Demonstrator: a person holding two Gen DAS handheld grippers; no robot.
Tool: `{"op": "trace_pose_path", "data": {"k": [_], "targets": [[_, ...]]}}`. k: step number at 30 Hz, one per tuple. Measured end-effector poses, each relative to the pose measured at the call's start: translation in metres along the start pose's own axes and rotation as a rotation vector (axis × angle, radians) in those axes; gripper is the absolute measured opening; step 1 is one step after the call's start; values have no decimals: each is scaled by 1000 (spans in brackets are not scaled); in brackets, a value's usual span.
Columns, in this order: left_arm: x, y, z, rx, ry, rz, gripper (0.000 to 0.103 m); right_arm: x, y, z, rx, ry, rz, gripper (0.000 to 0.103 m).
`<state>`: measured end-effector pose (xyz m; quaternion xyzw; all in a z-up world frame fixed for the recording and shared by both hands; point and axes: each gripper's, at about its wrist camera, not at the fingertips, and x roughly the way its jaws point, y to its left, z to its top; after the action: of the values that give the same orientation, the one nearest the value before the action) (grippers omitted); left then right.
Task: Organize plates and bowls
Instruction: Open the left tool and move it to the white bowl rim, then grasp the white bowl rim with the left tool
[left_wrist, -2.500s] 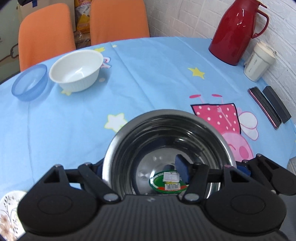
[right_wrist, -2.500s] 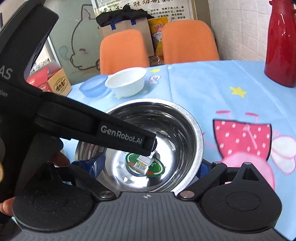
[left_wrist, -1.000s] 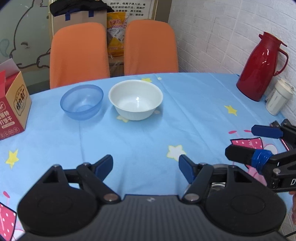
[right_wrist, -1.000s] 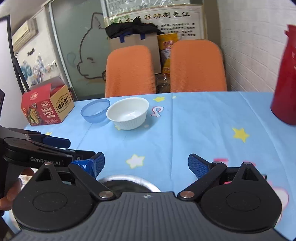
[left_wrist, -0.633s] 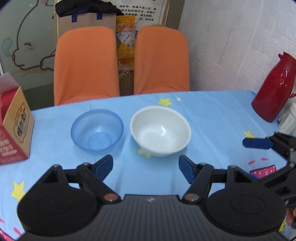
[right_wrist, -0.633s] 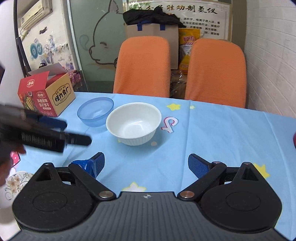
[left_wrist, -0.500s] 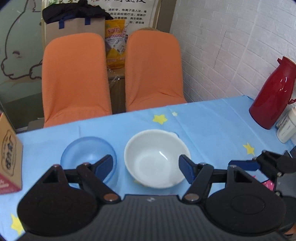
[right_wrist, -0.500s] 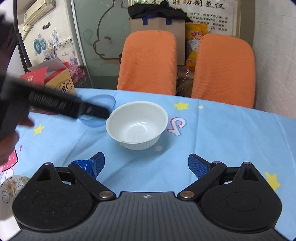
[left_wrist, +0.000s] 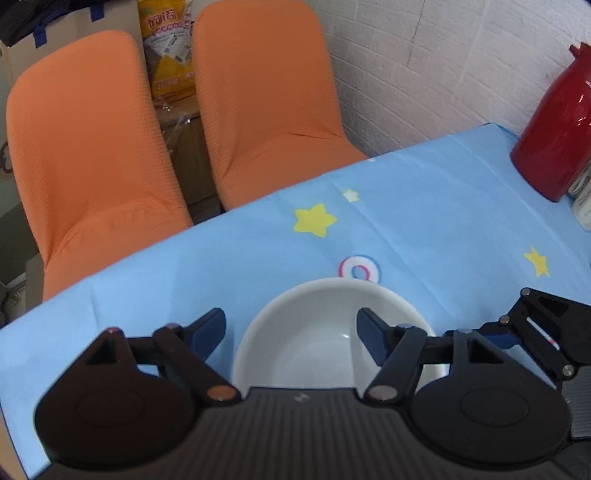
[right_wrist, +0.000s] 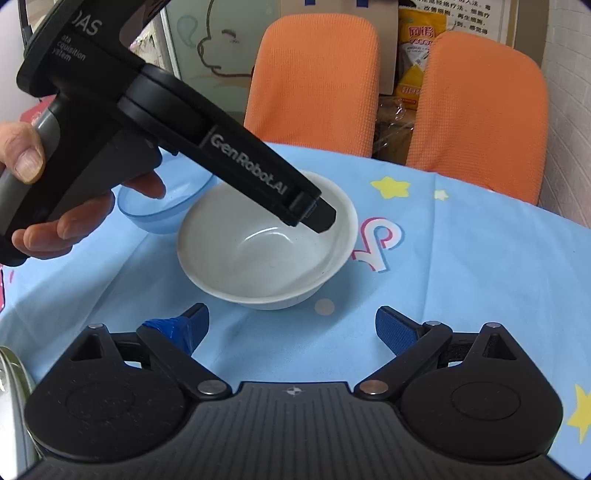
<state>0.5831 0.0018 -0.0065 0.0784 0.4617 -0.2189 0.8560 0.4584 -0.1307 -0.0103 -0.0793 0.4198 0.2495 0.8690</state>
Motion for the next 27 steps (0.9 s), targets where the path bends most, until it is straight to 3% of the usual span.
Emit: {"op": "trace_pose_path", "data": {"k": [4,16,27], "targets": [[7,6,-5,-31,24,-33,70,10,4,1,-3,6,21,84],[8,-10,-19,-4,2,-15,62,23,16,6,-93,-67,-20,81],[-34,-40,-28,-16,-58,-47,62,-23,22,5,-126,-155,-77,82]]}}
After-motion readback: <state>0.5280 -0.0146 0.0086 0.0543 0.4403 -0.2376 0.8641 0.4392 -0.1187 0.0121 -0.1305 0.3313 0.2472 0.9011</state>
